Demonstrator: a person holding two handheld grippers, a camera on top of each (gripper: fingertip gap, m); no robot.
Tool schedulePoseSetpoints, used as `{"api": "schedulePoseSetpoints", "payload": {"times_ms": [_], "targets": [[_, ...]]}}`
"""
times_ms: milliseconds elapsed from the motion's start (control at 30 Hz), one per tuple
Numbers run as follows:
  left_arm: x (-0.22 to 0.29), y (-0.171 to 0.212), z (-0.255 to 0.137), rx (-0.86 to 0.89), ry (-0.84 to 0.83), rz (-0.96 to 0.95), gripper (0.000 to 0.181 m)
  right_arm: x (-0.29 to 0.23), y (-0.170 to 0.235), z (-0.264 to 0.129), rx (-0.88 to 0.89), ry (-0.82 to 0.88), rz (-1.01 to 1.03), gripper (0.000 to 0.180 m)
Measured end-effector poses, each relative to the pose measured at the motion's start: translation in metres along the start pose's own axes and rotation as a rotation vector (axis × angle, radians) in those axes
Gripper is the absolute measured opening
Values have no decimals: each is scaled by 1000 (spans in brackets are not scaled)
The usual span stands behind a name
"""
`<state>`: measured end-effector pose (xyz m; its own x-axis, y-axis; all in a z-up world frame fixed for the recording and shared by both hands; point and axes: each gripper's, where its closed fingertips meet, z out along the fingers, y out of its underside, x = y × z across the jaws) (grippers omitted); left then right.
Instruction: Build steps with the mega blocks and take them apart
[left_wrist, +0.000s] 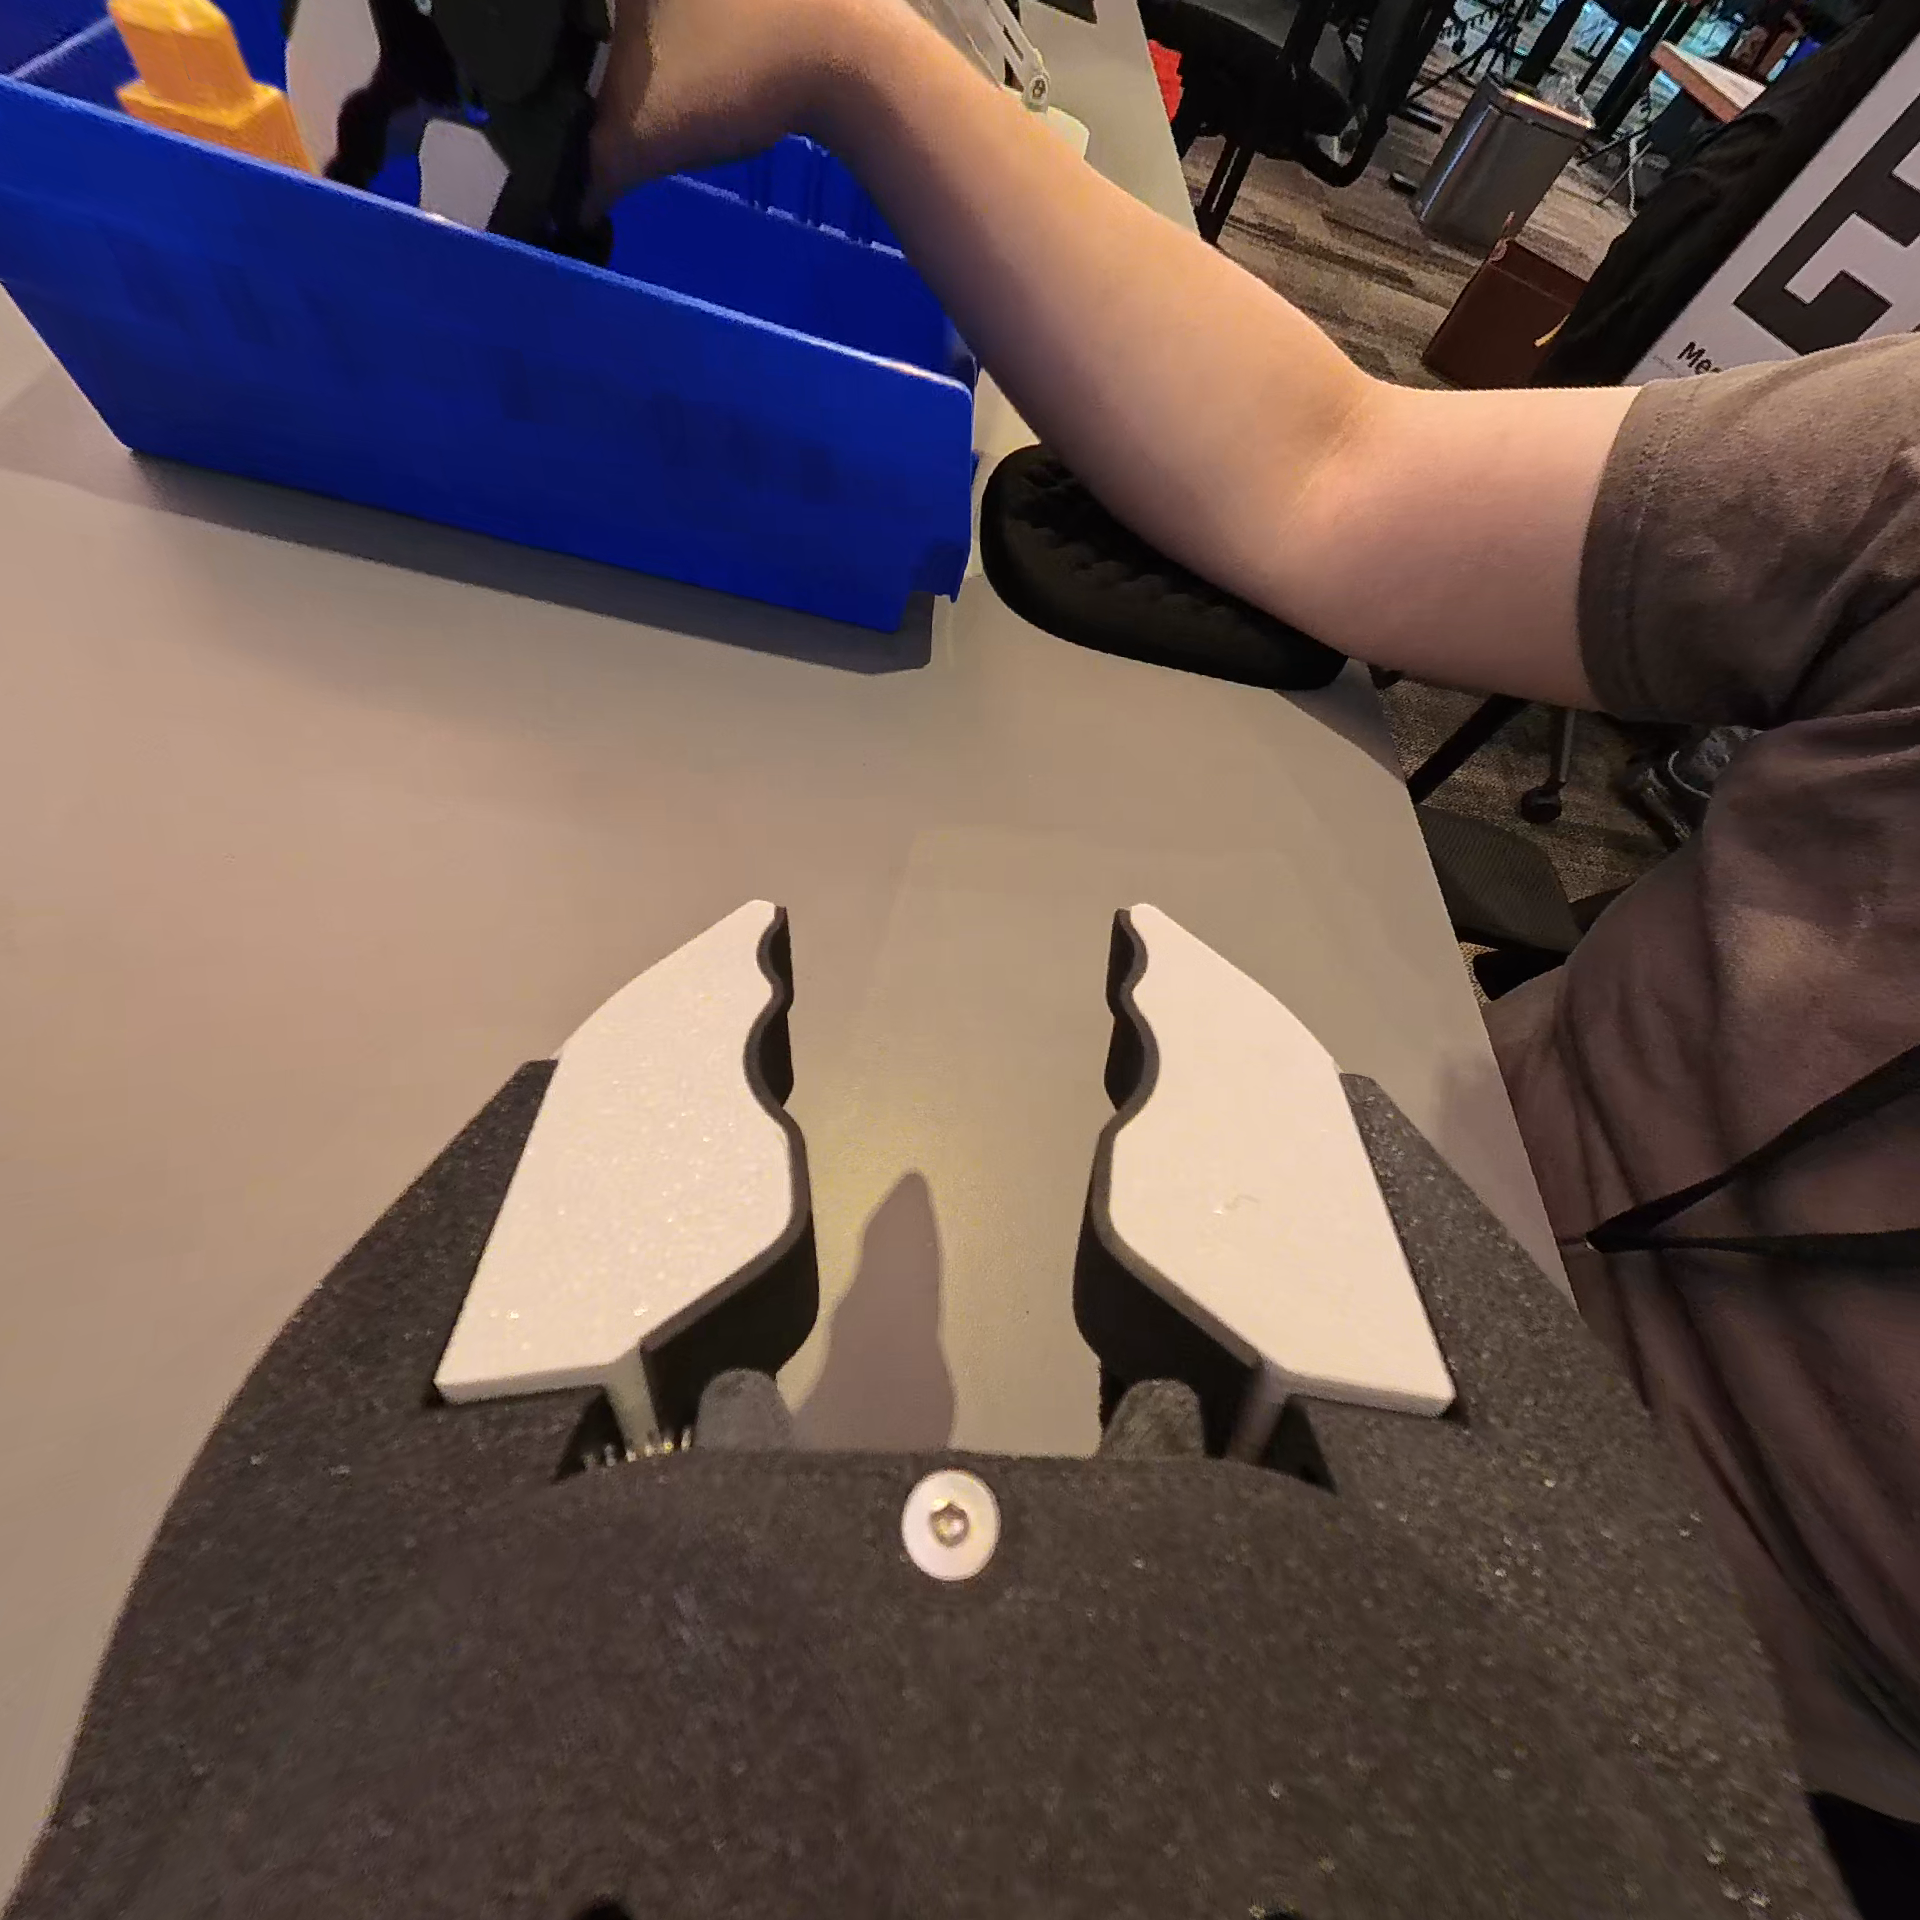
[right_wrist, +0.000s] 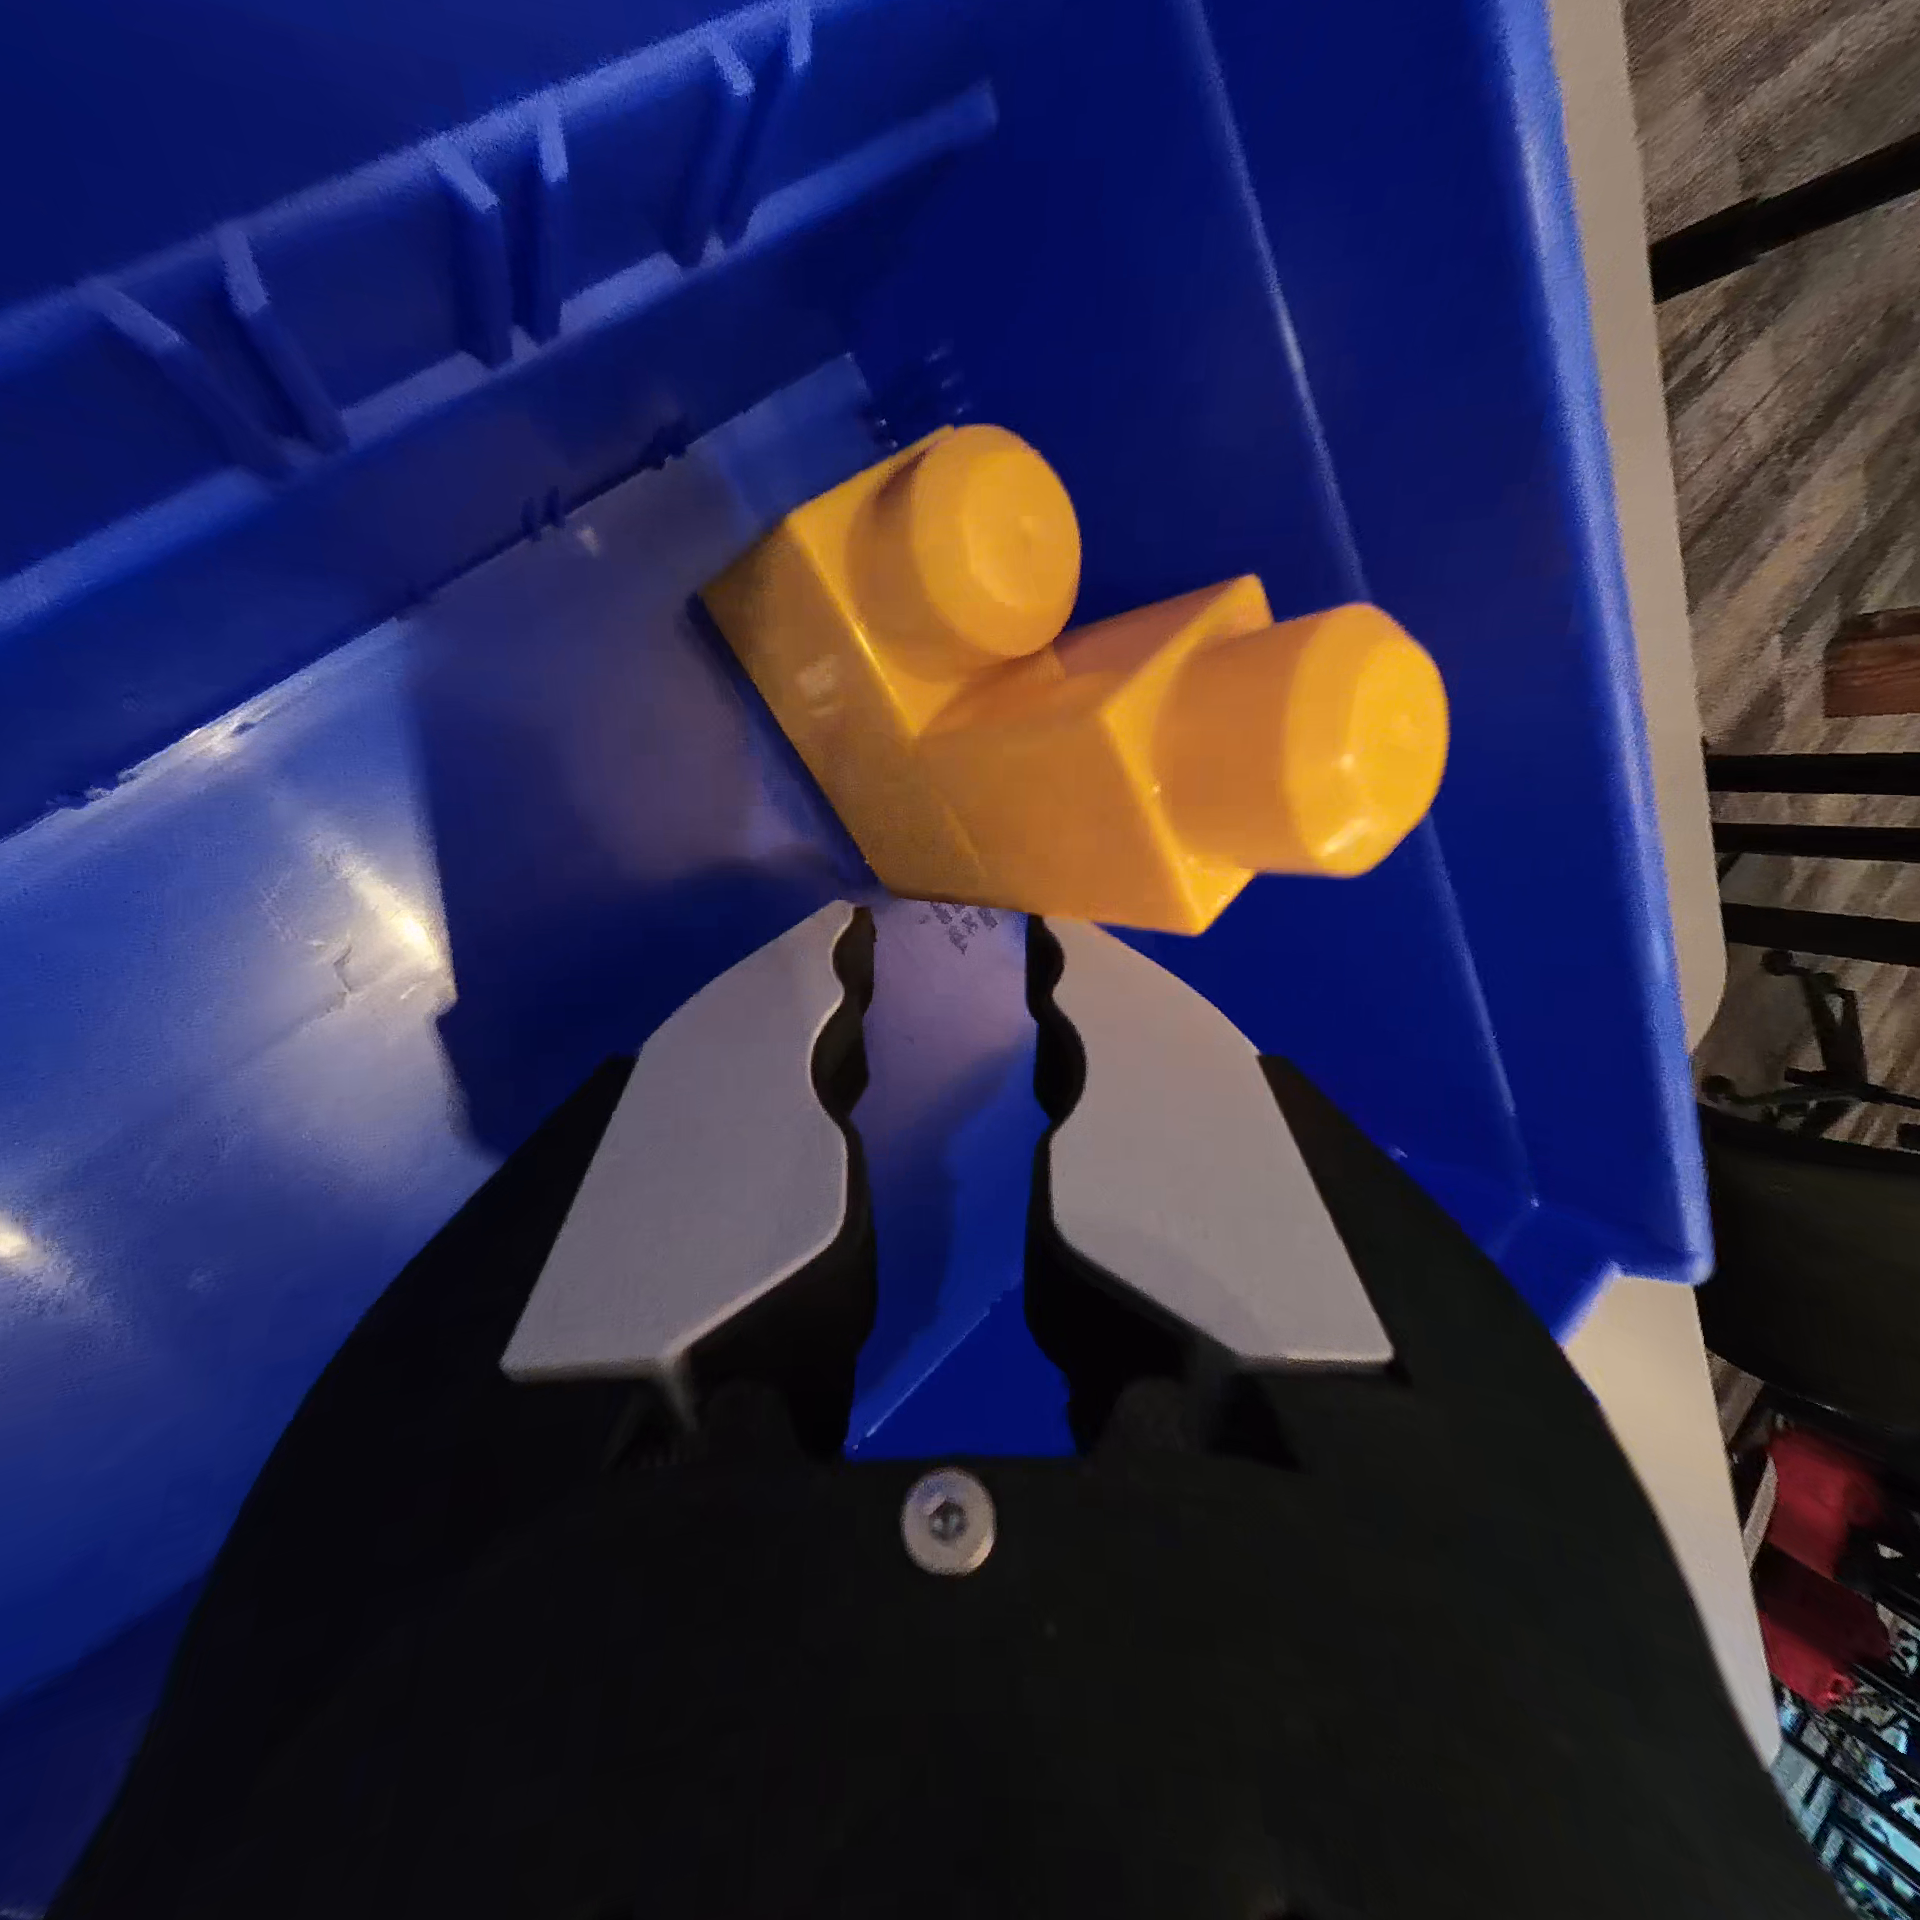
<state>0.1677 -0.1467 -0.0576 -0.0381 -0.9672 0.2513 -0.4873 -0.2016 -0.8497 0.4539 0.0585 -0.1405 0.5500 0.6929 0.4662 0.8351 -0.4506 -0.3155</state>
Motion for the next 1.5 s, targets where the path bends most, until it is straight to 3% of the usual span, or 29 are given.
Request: {"api": "schedulePoseSetpoints", "payload": {"times_ms": [267, 433, 600, 700, 767, 967, 1200, 1400, 1500], "targets": [[-5, -9, -10, 30, -46, 17, 57, 0, -4, 0, 19, 0, 5, 30], [-14, -38, -62, 123, -181, 58, 59, 14, -11, -22, 110, 28, 59, 29], [-57, -36, -176, 69, -631, 66, 64, 27, -10, -46, 151, 73, 96, 31], [-88, 5, -258, -112, -1009, 2, 64, 33, -11, -62, 179, 101, 119, 31], [-94, 36, -284, -254, -1096, -49, 64, 37, -11, -71, 191, 118, 128, 32], [-105, 94, -281, -480, -1067, -219, 71, 40, -13, -86, 191, 160, 121, 33], [-122, 145, -272, -845, -1164, -332, 77, 41, -7, -84, 169, 159, 123, 34], [-130, 172, -276, -1003, -1212, -391, 65, 42, -1, -83, 159, 154, 132, 34], [-135, 171, -278, -983, -1233, -378, 45, 42, 0, -83, 161, 149, 134, 34]]}}
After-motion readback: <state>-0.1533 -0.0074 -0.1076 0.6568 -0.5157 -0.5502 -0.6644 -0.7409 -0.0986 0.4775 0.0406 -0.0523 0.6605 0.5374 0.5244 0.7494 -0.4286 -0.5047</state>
